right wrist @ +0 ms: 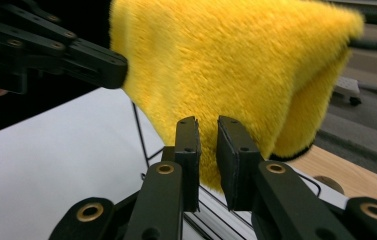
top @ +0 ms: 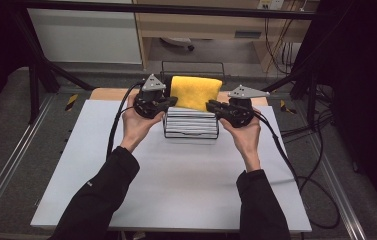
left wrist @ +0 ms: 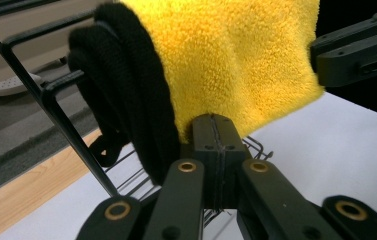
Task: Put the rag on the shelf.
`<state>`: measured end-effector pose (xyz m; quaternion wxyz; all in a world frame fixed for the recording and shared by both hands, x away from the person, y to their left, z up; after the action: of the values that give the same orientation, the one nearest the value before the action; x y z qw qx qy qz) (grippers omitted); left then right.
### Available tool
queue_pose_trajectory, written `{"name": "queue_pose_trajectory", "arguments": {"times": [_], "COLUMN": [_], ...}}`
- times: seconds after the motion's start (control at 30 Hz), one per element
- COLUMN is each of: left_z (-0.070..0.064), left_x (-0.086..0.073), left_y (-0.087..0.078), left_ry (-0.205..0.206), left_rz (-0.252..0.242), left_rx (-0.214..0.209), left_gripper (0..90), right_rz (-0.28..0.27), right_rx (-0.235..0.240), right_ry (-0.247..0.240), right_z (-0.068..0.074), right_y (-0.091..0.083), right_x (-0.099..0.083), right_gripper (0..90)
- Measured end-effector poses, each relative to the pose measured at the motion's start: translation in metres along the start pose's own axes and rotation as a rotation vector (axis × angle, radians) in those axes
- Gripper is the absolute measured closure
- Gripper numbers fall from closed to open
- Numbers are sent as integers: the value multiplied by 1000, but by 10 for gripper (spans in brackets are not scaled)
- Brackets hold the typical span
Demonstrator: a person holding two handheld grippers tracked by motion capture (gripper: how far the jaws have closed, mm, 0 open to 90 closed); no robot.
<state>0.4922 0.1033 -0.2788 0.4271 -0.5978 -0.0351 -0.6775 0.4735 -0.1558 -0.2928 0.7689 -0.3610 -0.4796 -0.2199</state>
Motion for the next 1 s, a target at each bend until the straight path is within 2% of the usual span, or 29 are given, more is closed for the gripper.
{"name": "queue_pose_trajectory", "arguments": {"times": [0.17,0.27,0.4,0.53,0.67,0.83,1.0], "left_z": [2,2,1,-1,-4,-5,-9], "left_x": [-3,-3,-4,-9,-15,-28,-47], "left_y": [5,5,-2,-13,-25,-39,-50], "left_ry": [-19,-23,-12,-9,4,-10,-8], "left_rz": [-4,-7,-19,-19,0,14,39], "left_rx": [-2,-8,-25,-43,-44,-53,-70], "left_gripper": [895,894,868,793,644,501,402], "right_rz": [-7,-12,-25,-37,-40,-13,43], "right_rx": [-27,-23,-7,17,21,26,30], "right_ry": [9,9,-2,4,20,43,61], "right_z": [-7,-8,-6,-3,-1,-3,-8], "right_y": [4,4,-3,-16,-29,-39,-45], "right_x": [-3,-2,-2,-2,-2,-8,-19], "right_gripper": [789,782,740,628,479,326,176]}}
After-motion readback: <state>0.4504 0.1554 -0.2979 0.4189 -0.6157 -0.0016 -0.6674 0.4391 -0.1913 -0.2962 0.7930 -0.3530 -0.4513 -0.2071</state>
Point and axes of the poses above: each handheld gripper's, and its own axes: y roughly forward along the jaws, x roughly out of its top, z roughly to its left, the point moved 1 cm from there along y, roughly forward along the jaws, and after that the axes turned 15 degrees about y, right-handed, at the moved point
